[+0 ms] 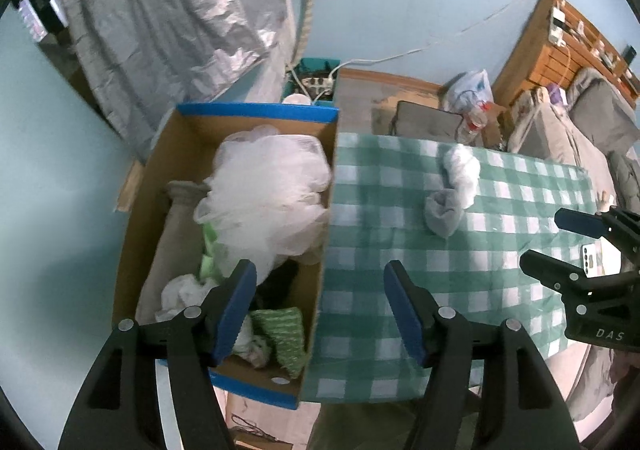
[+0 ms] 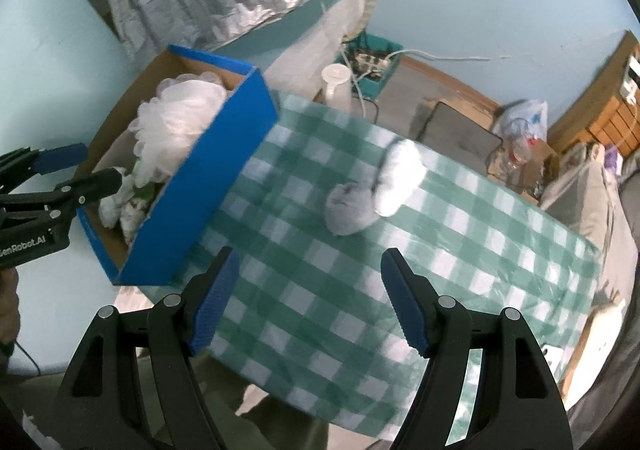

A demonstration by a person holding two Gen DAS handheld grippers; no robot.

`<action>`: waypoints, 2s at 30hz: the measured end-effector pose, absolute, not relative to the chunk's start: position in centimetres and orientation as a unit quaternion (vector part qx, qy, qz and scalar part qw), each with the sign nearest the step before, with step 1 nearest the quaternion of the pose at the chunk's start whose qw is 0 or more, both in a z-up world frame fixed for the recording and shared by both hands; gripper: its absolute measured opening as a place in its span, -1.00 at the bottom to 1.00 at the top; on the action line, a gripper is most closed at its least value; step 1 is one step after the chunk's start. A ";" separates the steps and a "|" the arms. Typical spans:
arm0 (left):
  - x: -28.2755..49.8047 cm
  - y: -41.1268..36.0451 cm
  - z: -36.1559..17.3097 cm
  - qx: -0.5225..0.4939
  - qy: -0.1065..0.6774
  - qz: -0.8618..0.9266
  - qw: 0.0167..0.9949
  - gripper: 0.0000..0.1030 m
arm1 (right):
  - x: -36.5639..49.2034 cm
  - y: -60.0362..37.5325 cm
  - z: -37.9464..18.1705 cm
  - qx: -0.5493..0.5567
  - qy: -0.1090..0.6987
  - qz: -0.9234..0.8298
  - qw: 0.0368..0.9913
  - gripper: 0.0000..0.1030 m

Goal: Organize soft objects
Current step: 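Move both tools back over the table toward the grey and white socks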

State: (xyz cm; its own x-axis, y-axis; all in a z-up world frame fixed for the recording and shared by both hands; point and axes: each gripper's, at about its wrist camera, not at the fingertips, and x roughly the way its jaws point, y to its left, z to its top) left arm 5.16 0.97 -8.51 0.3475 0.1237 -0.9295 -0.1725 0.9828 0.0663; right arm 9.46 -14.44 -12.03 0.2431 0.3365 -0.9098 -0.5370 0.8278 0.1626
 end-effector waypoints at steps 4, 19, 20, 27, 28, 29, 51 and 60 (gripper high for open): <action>5.9 -0.3 -8.6 -0.012 0.566 0.079 0.821 0.33 | 9.6 -15.7 -12.2 -0.084 0.550 0.268 0.786 0.42; 8.0 -3.7 -9.6 0.012 0.573 0.054 0.818 0.44 | 10.1 -18.7 -12.9 -0.068 0.558 0.242 0.791 0.43; 8.1 -3.9 -9.6 0.014 0.573 0.054 0.818 0.48 | 10.2 -18.8 -13.1 -0.068 0.559 0.241 0.790 0.43; 9.6 -5.1 -11.1 0.032 0.583 0.043 0.811 0.53 | 11.5 -19.0 -14.2 -0.066 0.569 0.234 0.786 0.43; 9.8 -5.1 -11.4 0.033 0.585 0.041 0.810 0.53 | 11.7 -19.1 -14.4 -0.066 0.570 0.233 0.785 0.43; 10.1 -5.3 -11.8 0.035 0.588 0.039 0.808 0.53 | 12.0 -19.1 -14.6 -0.065 0.571 0.230 0.785 0.43; 16.1 -4.7 -18.2 0.016 0.620 0.030 0.784 0.53 | 20.2 -16.5 -20.1 -0.052 0.602 0.213 0.768 0.43; 17.4 -4.7 -20.5 0.005 0.634 0.026 0.773 0.53 | 23.4 -14.4 -22.7 -0.072 0.610 0.214 0.759 0.43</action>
State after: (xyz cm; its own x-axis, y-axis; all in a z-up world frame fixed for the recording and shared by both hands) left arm 17.39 -4.74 -20.54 0.1953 0.0458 -0.9797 -0.0338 0.9986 0.0399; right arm 23.45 -14.44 -22.74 0.1638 0.2383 -0.9573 -0.4131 0.8978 0.1528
